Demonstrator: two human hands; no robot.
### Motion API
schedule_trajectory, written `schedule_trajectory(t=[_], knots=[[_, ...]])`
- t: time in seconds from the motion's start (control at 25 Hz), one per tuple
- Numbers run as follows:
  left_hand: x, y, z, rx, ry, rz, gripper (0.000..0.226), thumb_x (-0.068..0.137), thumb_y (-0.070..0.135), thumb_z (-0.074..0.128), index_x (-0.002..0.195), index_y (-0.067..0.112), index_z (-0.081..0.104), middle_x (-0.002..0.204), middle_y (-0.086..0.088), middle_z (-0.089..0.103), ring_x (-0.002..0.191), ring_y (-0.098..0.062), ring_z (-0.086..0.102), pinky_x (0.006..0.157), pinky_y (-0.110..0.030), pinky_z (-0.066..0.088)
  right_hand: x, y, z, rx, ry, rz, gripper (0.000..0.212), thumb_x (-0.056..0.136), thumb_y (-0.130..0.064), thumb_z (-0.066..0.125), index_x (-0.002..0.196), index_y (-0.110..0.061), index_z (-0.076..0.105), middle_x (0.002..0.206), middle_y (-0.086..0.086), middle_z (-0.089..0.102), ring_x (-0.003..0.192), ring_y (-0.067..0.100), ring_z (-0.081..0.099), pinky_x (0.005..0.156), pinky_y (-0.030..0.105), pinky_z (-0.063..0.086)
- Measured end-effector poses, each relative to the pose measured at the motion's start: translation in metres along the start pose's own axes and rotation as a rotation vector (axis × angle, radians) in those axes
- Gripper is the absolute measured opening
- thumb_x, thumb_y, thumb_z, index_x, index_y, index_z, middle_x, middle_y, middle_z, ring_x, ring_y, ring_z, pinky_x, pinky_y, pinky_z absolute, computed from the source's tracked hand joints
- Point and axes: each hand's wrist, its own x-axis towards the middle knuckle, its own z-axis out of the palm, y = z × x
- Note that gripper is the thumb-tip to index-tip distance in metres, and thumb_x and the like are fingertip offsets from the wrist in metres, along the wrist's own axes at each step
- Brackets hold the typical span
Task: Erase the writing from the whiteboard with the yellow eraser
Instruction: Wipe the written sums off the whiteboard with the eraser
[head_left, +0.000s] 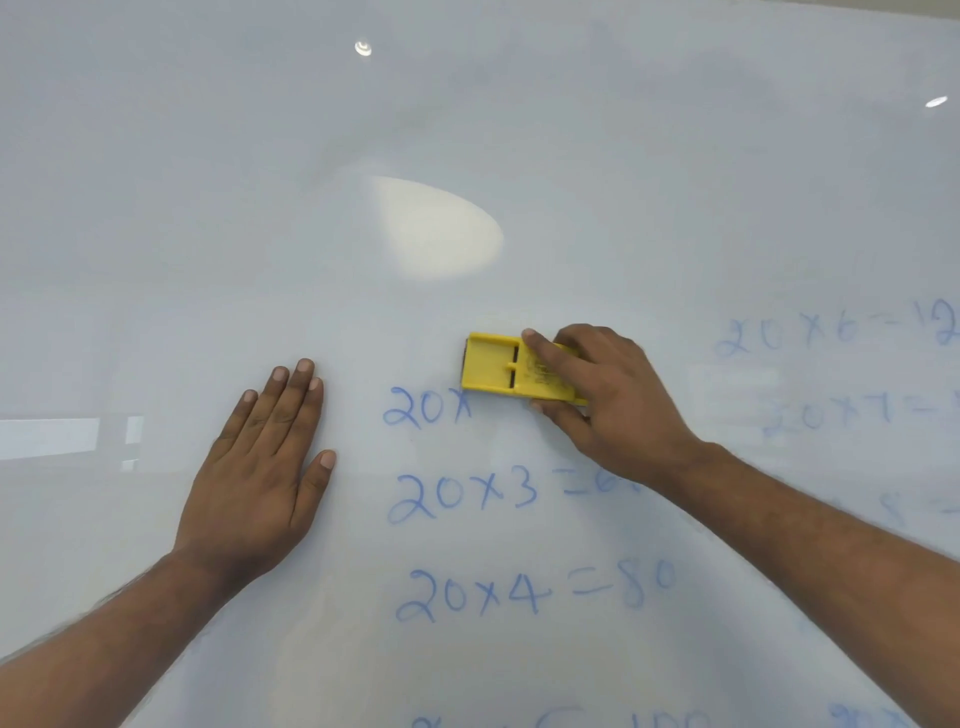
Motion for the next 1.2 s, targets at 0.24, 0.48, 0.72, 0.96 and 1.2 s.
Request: schedule_trajectory(t=[0.24,0.48,0.72,0.96,1.2], knots=[[-0.004,0.001,-0.003,-0.013,-0.01,-0.021,0.065,0.105,0.039,0.025,0.161,0.009,0.016,0.171,-0.004,0.012,0.158,-0.021,0.012,0.129,-0.041,0.011,-0.018,-0.025,0.014,0.003,-0.082,-0.144,0.06,0.087,-0.03,0.067,0.141,-0.014,0.047,0.115,0.012,0.059,0.101,0.033,0.057,0.088,0.04,0.045],[-0.01,0.003,-0.003,-0.011,-0.017,-0.033,0.065,0.105,0.038,0.027,0.161,0.009,0.015,0.171,-0.004,0.011,0.158,-0.02,0.011,0.128,-0.041,0.01,-0.001,-0.006,0.006,-0.03,-0.003,-0.082,0.058,0.087,-0.032,0.065,0.139,-0.013,0.05,0.111,0.012,0.058,0.097,0.033,0.057,0.083,0.039,0.044],[-0.012,0.003,-0.003,-0.012,-0.016,-0.024,0.065,0.104,0.038,0.028,0.161,0.008,0.018,0.171,-0.005,0.013,0.158,-0.02,0.012,0.128,-0.041,0.012,0.017,-0.045,0.027,0.055,-0.005,-0.064,0.06,0.085,-0.03,0.068,0.139,-0.012,0.05,0.112,0.014,0.058,0.097,0.034,0.055,0.083,0.04,0.044],[-0.017,0.001,-0.002,-0.005,-0.007,-0.009,0.065,0.104,0.038,0.027,0.16,0.007,0.019,0.171,-0.005,0.013,0.158,-0.021,0.012,0.127,-0.043,0.014,0.009,-0.028,0.014,-0.033,-0.111,-0.281,0.057,0.088,-0.034,0.065,0.139,-0.014,0.05,0.114,0.013,0.06,0.099,0.032,0.057,0.084,0.04,0.047],[-0.018,0.001,-0.001,-0.005,-0.015,-0.011,0.065,0.104,0.038,0.028,0.161,0.008,0.017,0.171,-0.004,0.012,0.158,-0.022,0.013,0.128,-0.043,0.013,0.042,-0.049,0.024,0.03,-0.013,-0.04,0.061,0.085,-0.032,0.066,0.14,-0.013,0.048,0.114,0.013,0.057,0.1,0.034,0.054,0.085,0.04,0.041]])
